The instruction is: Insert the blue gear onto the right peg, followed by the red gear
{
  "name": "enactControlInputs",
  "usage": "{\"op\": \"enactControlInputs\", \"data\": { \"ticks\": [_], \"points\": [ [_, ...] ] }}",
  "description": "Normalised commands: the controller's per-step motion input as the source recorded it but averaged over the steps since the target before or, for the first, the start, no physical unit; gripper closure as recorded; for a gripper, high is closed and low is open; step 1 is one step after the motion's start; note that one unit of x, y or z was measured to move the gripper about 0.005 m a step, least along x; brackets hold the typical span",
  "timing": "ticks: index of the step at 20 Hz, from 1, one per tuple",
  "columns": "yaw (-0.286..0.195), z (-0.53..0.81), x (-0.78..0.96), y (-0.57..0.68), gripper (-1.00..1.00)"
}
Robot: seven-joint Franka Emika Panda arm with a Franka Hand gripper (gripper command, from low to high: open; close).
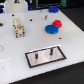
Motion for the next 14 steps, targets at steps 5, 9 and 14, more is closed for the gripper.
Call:
{"op": "enactControlInputs", "data": {
  "ticks": [5, 9, 14],
  "points": [
    [0.0, -0.22, -0.57, 0.53, -1.0],
    [0.0, -0.25, -0.53, 0.52, -1.0],
    [0.0, -0.37, -0.4, 0.46, -1.0]
  ]
}}
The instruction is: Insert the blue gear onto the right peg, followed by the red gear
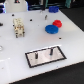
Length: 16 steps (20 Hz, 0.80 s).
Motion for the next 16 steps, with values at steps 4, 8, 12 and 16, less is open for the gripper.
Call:
{"op": "enactControlInputs", "data": {
  "ticks": [4, 8, 12, 16],
  "points": [
    [0.0, -0.48, -0.32, 0.35, -1.0],
    [0.0, -0.56, -0.26, 0.28, -1.0],
    [0.0, -0.55, -0.24, 0.24, -1.0],
    [0.0, -0.5, -0.24, 0.15, -1.0]
  ]
}}
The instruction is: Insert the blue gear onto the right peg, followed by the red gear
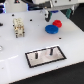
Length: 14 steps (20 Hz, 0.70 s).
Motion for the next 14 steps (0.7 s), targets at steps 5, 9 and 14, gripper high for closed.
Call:
{"op": "enactControlInputs", "data": {
  "ticks": [5, 9, 14],
  "points": [
    [0.0, -0.46, -0.22, 0.06, -1.0],
    [0.0, -0.43, -0.27, 0.01, -1.0],
    [0.0, -0.28, -0.24, 0.0, -1.0]
  ]
}}
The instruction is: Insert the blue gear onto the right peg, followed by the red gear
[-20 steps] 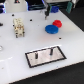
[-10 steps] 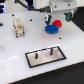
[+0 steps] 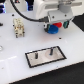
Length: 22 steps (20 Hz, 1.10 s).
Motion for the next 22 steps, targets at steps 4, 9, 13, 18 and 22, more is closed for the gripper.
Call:
{"op": "enactControlInputs", "data": {
  "ticks": [4, 9, 13, 18, 22],
  "points": [
    [0.0, -0.23, -0.31, 0.0, -1.0],
    [0.0, -0.14, -0.22, 0.0, 1.0],
    [0.0, 0.0, 0.0, 0.0, 1.0],
    [0.0, 0.21, 0.04, 0.0, 1.0],
    [0.0, 0.53, 0.35, 0.0, 1.0]
  ]
}}
